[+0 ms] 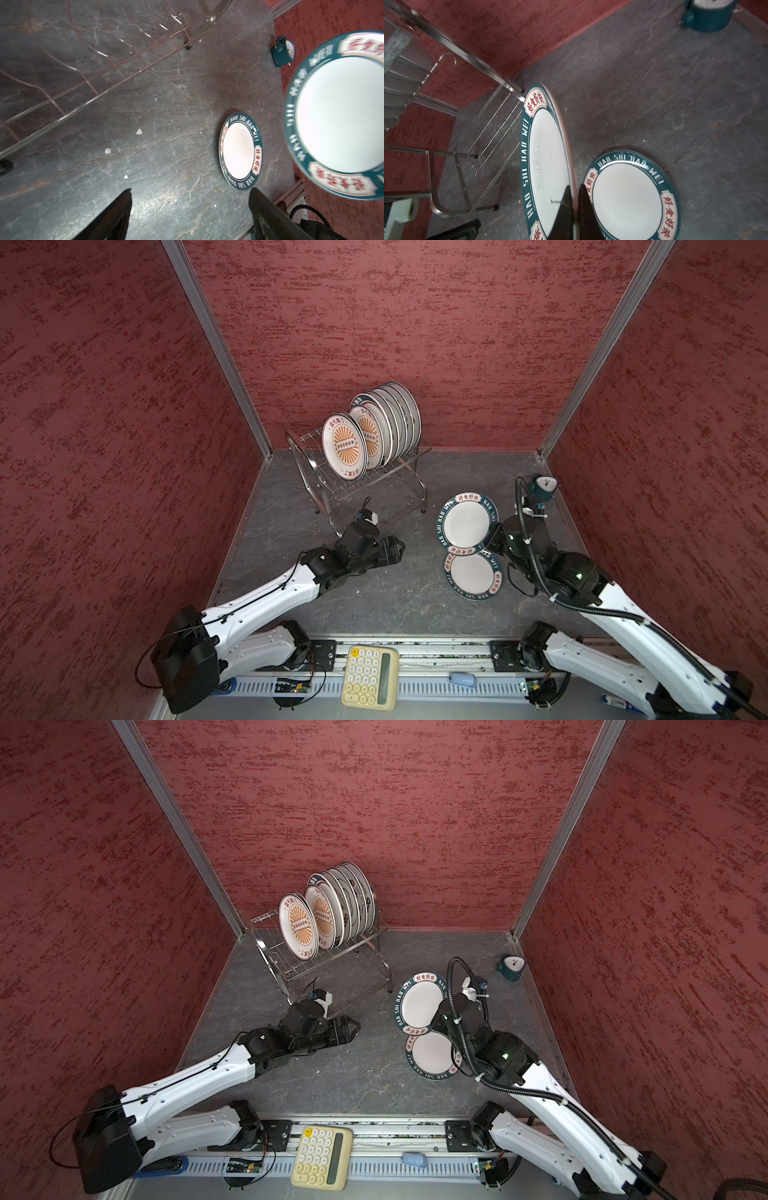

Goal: Unload the plates from the dish rack
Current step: 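Grasp the held plate's rim with the left gripper while the right gripper holds it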

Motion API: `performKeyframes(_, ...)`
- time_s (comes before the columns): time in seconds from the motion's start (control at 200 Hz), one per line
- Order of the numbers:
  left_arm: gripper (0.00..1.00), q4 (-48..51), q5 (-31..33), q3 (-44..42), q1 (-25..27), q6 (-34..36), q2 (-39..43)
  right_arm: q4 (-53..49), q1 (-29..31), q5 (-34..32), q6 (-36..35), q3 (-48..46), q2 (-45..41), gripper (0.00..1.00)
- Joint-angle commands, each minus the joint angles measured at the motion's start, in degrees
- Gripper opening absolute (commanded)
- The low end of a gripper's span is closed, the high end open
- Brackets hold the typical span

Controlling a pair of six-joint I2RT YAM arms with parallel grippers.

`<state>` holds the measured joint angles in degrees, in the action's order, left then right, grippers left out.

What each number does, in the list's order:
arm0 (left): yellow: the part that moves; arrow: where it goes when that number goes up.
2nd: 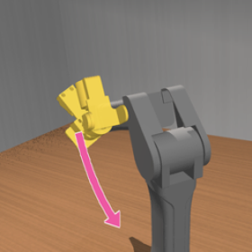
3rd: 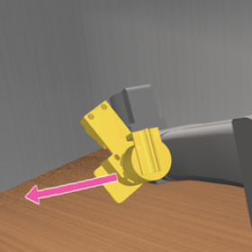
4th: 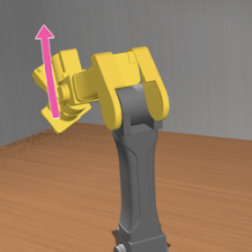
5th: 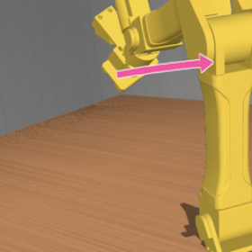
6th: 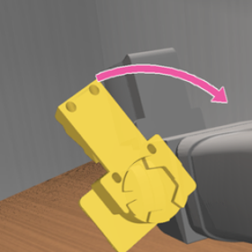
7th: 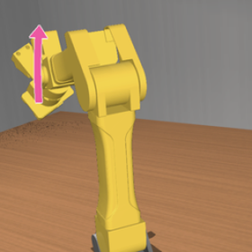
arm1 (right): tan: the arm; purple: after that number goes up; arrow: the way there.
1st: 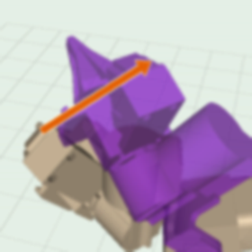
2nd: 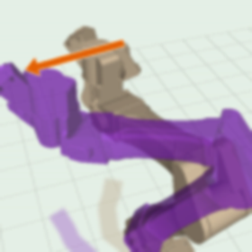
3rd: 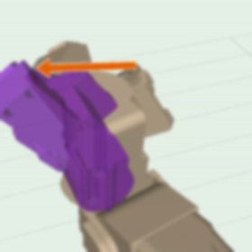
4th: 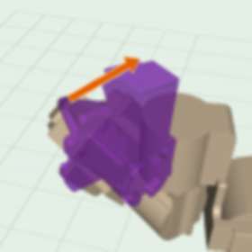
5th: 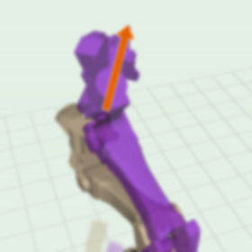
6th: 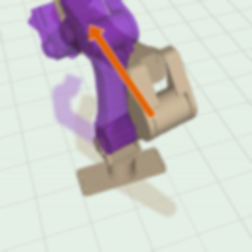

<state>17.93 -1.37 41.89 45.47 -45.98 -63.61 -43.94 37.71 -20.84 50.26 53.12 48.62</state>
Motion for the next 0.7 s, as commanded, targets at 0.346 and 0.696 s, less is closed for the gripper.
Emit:
performKeyframes(0.346, 0.87, -11.52, -10.24, 1.92, -4.79, 0.93, -7.18, 25.11, -11.79, 36.91, 2.45, -10.02, 4.49, 0.0)
performKeyframes(0.696, 0.79, -16.39, -13.43, 2.69, -5.22, -0.29, -11.42, 36.69, -14.83, 46.82, 5.79, -16.45, 6.4, 0.0)
